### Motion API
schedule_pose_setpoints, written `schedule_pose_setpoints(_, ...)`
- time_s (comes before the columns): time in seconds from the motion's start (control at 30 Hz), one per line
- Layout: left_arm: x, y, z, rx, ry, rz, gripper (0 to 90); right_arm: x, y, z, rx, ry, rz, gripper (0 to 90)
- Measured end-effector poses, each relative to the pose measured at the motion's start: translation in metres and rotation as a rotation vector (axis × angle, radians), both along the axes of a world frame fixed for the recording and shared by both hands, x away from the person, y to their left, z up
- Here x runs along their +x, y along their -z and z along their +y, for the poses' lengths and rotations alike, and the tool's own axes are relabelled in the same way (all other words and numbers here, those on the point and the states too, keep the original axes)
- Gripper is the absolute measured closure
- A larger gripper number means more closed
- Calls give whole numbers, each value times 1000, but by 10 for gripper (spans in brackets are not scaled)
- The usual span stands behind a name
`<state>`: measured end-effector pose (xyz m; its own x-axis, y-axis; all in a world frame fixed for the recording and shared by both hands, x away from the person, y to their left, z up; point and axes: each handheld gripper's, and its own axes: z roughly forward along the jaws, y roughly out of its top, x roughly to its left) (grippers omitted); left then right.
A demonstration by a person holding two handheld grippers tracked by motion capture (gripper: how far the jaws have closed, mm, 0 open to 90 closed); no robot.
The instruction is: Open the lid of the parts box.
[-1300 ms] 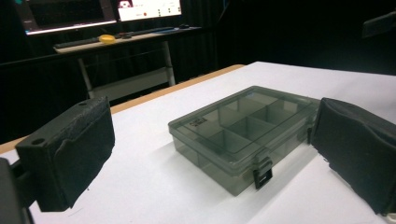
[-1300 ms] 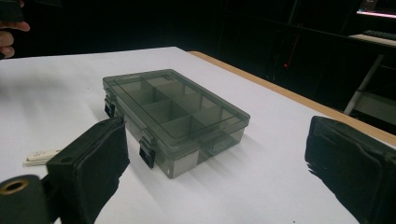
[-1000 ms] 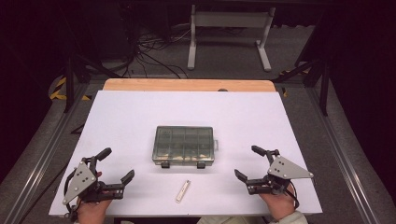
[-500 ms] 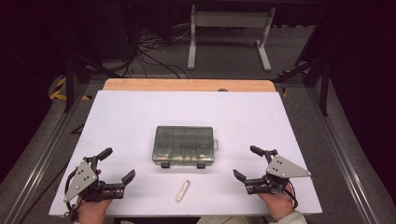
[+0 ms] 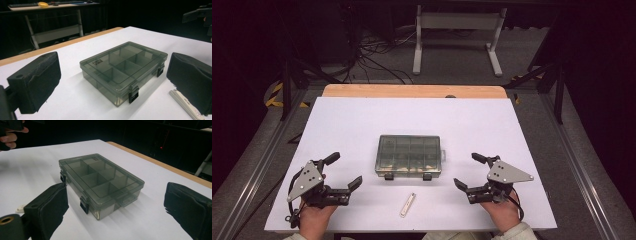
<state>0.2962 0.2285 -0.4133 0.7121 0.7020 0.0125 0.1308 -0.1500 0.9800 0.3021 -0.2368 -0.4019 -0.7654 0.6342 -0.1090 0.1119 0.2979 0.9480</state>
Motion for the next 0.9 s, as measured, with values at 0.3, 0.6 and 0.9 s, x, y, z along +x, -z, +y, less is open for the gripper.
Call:
schedule_pose_setpoints(0.3, 17, -3, -12, -2, 19, 24, 4, 9, -2, 12, -9, -13, 20, 58)
schedule_pose_setpoints(0.6, 29, -1, -22, 5, 34, 49, 6, 19, -1, 21, -8, -33, 38, 56)
schedule_pose_setpoints(0.9, 39, 2, -27, 14, 46, 71, 7, 27, 1, 29, -14, -40, 56, 52)
